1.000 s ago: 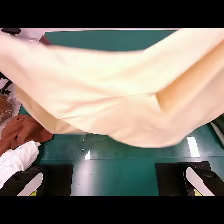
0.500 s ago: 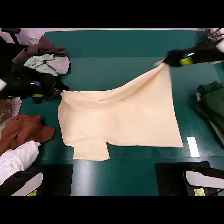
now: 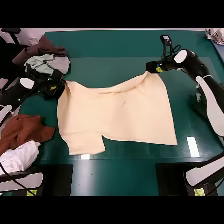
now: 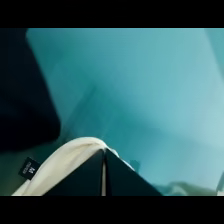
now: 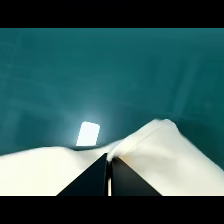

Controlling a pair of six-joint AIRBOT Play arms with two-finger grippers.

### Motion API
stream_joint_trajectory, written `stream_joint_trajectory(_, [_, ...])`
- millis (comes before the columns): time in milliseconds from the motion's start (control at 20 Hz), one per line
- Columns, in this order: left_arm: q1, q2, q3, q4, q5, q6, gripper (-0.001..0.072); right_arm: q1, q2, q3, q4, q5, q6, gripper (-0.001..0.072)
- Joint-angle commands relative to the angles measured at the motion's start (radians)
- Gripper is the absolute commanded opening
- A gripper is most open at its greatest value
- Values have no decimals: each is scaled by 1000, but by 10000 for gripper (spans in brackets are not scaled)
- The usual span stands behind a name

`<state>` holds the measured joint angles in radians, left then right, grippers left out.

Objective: Fold the shirts.

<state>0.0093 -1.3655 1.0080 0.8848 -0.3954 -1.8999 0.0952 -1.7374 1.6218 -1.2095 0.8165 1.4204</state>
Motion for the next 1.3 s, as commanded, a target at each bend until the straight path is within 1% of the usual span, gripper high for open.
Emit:
stream_joint_trajectory(0, [0,-29,25,-5,162,16,23,-27,-64,75,-50,-8,4,12])
stream_joint_trajectory(250, [0,-45,26,-5,177,16,25,-45,-108,89,-48,29,4,19])
stream_joint_trajectory(300, [0,-45,26,-4,177,17,45,-45,-109,89,-48,27,4,32])
stream_joint_trajectory(350, [0,-45,28,-6,177,16,272,-45,-108,93,-49,17,4,120])
stream_joint_trajectory(400, [0,-45,38,-3,172,18,450,-49,-108,108,-50,16,4,228])
stream_joint_trajectory(450, [0,-45,56,-3,162,39,494,-58,-108,129,-50,23,4,328])
stream_joint_trajectory(500, [0,-45,83,-3,143,69,494,-69,-108,160,-50,42,4,385])
stream_joint_trajectory(550, [0,-44,121,-3,113,118,494,-85,-108,195,-50,74,4,391])
stream_joint_trajectory(600, [0,-44,168,-2,60,192,494,-105,-108,238,-50,122,4,398])
stream_joint_trajectory(700, [0,-44,282,38,-128,389,494,-152,-103,312,-49,278,4,590])
stream_joint_trajectory(750, [0,-44,333,104,-255,452,492,-175,-98,327,-48,381,6,635])
stream_joint_trajectory(850, [0,-41,389,299,-552,468,465,-219,-65,285,-47,545,11,643])
stream_joint_trajectory(900, [0,-38,388,406,-686,470,465,-241,-36,235,-42,584,9,643])
stream_joint_trajectory(950, [0,-38,383,509,-805,473,466,-265,5,167,-20,590,-13,643])
stream_joint_trajectory(1000, [0,-36,372,571,-904,507,465,-292,58,80,19,577,-41,643])
stream_joint_trajectory(1050, [4,-21,345,580,-932,523,465,-321,119,-18,71,553,-73,643])
stream_joint_trajectory(1100, [19,14,292,505,-909,526,465,-346,180,-116,117,528,-103,643])
stream_joint_trajectory(1150, [31,49,235,429,-898,566,465,-371,253,-230,157,500,-133,642])
stream_joint_trajectory(1200, [37,78,184,412,-898,599,465,-397,322,-338,191,467,-175,643])
stream_joint_trajectory(1250, [43,109,131,439,-900,601,465,-426,391,-446,214,438,-216,643])
